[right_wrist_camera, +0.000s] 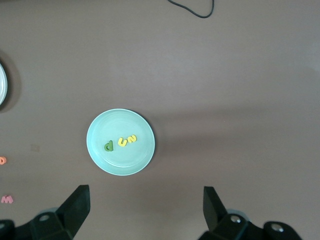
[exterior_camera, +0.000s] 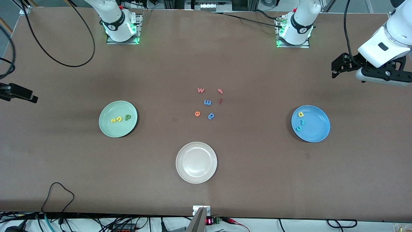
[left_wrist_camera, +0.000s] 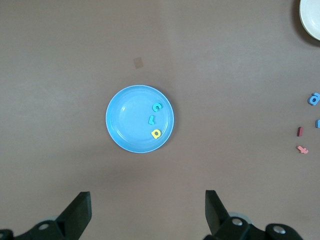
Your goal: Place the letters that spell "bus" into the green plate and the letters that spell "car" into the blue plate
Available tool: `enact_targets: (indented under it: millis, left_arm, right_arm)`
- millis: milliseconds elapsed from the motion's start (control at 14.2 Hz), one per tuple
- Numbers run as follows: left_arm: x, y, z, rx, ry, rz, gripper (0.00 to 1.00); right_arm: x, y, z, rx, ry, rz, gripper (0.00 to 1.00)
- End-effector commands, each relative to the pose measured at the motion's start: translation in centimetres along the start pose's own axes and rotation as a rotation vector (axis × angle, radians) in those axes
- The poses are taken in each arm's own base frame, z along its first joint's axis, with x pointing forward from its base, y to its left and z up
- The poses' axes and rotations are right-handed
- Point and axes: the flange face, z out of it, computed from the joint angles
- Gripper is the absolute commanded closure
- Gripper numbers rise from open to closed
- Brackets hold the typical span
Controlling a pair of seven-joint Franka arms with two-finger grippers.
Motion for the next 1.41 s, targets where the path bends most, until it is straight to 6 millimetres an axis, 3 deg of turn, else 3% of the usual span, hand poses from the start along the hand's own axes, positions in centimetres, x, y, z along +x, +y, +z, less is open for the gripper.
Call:
enact_targets:
  millis: [0,353,424,706,918,1342]
  left_arm:
    - [0.4,0.1,-0.5,-0.013,-0.010,0.021,0.00]
    - [0.5,0.2,-0.3,-0.013,-0.013,0.021,0.00]
    - [0.5,0.2,-0.4,-0.013,-0.011,0.021,0.00]
    - [0.5,0.2,-0.4,-0.013,-0.011,0.021,0.00]
    - [0.5,0.2,-0.4,-0.013,-0.011,0.021,0.00]
    - [0.5,0.2,-0.3,-0.013,-0.013,0.021,0.00]
  right_arm:
    - [-1.3,-1.4,-1.2,0.006,0.010,0.001,0.00]
    - [-2.6,-2.3,-1.3,-0.089,-0.001,-0.056,0.00]
    - [-3.2,-3.0,-1.0,-0.093,-0.007,-0.067,0.00]
    - [-6.2,-2.7,0.7,-0.084,0.035,-0.055,0.00]
    - [-7.7,-2.8,0.2,-0.082,0.016,-0.028,0.00]
    - [-8.5,-2.4,-0.5,-0.076,-0.004,-0.034,0.00]
